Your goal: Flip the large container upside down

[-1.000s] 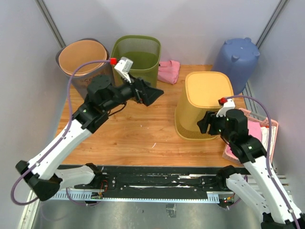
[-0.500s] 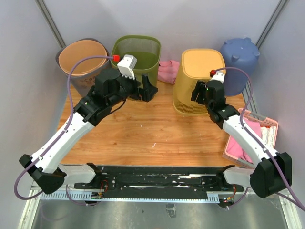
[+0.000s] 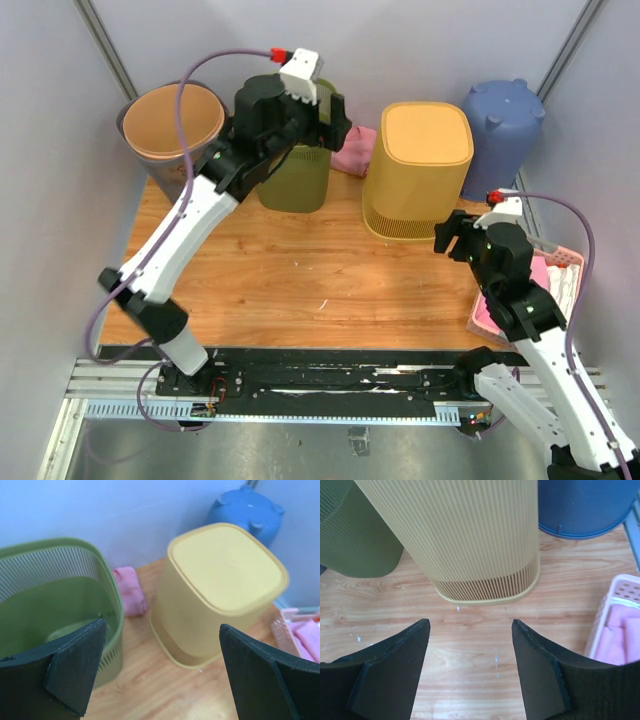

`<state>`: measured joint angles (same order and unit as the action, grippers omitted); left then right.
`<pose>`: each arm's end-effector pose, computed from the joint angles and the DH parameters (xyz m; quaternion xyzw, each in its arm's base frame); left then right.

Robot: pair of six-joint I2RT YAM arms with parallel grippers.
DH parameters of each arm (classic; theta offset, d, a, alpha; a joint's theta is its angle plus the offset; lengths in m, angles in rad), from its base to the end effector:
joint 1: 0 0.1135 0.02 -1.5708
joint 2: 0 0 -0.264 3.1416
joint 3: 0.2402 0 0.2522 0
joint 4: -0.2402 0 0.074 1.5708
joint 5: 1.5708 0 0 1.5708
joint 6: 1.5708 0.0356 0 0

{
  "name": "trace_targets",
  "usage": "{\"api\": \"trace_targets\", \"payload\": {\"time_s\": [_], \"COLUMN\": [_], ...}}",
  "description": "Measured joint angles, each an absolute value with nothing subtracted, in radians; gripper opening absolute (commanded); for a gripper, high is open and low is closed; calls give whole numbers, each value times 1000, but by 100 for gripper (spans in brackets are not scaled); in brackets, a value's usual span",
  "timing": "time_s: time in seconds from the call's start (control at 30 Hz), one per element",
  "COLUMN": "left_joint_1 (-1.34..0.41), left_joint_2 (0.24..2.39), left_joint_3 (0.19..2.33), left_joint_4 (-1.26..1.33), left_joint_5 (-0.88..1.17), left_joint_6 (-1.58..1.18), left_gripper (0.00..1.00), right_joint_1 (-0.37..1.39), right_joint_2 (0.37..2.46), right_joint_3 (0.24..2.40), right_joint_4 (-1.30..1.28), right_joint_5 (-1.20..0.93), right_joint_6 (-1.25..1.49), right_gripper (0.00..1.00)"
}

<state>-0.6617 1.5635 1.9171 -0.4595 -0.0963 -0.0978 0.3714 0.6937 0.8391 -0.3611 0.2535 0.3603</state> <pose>0.2671 -0.2037 0.5070 0.1757 0.7223 -0.2144 0.6336 0.1492 0.0485 0.3539 0.0750 0.7733 0.1305 0.6159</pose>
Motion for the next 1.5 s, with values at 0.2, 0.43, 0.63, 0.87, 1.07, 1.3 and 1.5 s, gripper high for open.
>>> {"api": "trace_targets", "payload": {"time_s": [0.2,0.43,0.63,0.87,1.07,1.3,1.5], "left_joint_1": [-616,-609,-604,-631,-693,-710,-709], "left_joint_2": [1878,2061,2076,2020,1882,1588,1371], "left_joint_3": [2195,2254,2253,2242,2106,1859,1702], "left_joint_4": [-554,-663,-702,-761,-805,-843,-873], "left_joint_5": [-116,-133,-109,-96,-88,-15,59], "left_joint_6": [-44,-8,-9,-20,-53,-144,-255], "left_gripper": [99,77,23,0,0,0,0], "right_joint_1": [371,371,371,371,371,371,352], "right_joint_2": [651,654,636,636,676,715,771], "right_joint_3": [876,884,886,893,893,893,842], "right_joint_4": [-488,-560,-581,-586,-588,-586,-517], "right_joint_5": [271,289,300,308,300,228,7], "right_joint_6": [339,336,335,332,332,382,516], "right_gripper": [69,68,66,66,66,67,69]}}
